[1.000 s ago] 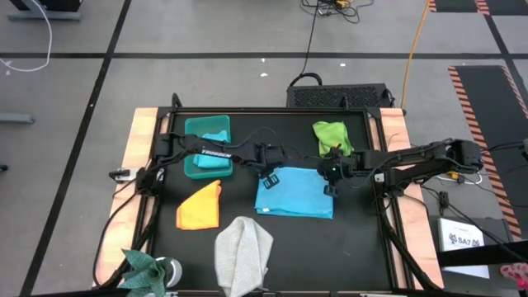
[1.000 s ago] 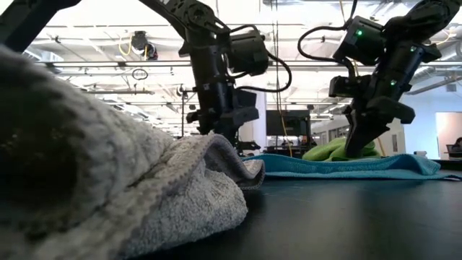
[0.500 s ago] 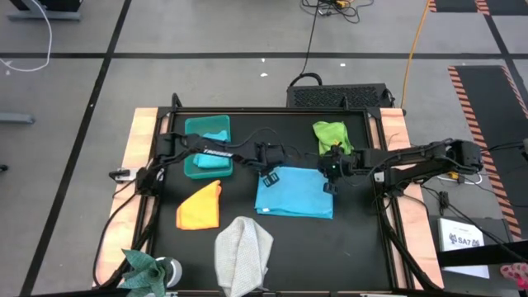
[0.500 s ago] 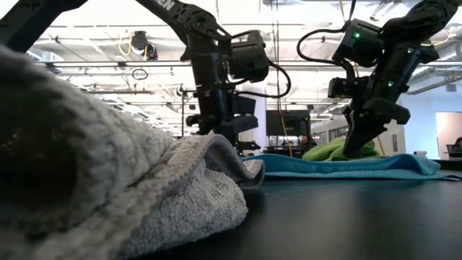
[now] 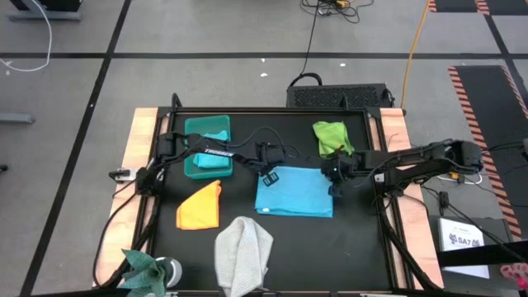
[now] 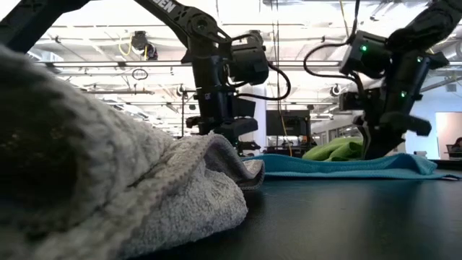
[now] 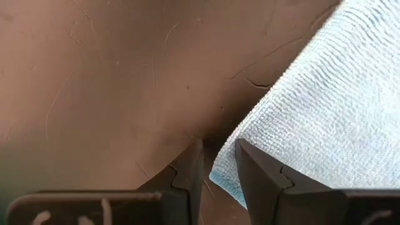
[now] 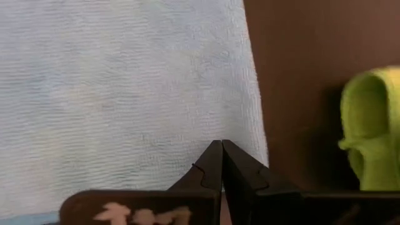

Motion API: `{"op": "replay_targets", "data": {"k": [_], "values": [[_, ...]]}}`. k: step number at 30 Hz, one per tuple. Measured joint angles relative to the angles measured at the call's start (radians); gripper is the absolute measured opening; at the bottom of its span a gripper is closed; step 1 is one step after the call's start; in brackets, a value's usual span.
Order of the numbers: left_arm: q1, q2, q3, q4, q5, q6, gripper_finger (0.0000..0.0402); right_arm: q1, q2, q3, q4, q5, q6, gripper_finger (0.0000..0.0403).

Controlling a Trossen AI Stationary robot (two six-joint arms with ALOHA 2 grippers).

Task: Fold microfiber towels
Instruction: Fold the blue microfiber towel

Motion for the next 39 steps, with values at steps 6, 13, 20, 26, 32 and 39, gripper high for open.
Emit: {"op": "replay_targets", "data": {"k": [6,13,20,26,32,39], "values": [[0.0,0.0,0.0,-0.001,-0.004,-0.002,0.0099,-0.019,-0.009,-0.021,0.046,0.016,-0.005,0.0],[-0.011,-0.039,0.0,-0.025,-0.082,-0.004,0.0099,-0.017,-0.066,0.051,0.032,0.009,-0.026,0.0],[-0.046,-0.106,0.0,-0.006,-0.085,-0.012,0.0099,-0.005,-0.142,0.079,0.001,-0.086,0.014,0.0],[-0.096,-0.112,0.0,0.075,-0.045,0.062,0.0099,0.025,-0.193,0.079,-0.097,-0.194,0.099,0.0],[-0.119,-0.108,0.0,0.123,-0.025,0.123,0.0099,0.089,-0.242,0.079,-0.236,-0.307,0.246,0.0],[-0.104,-0.108,0.0,0.13,-0.026,0.1,0.0099,0.231,-0.271,0.079,-0.307,-0.282,0.458,0.0]]}}
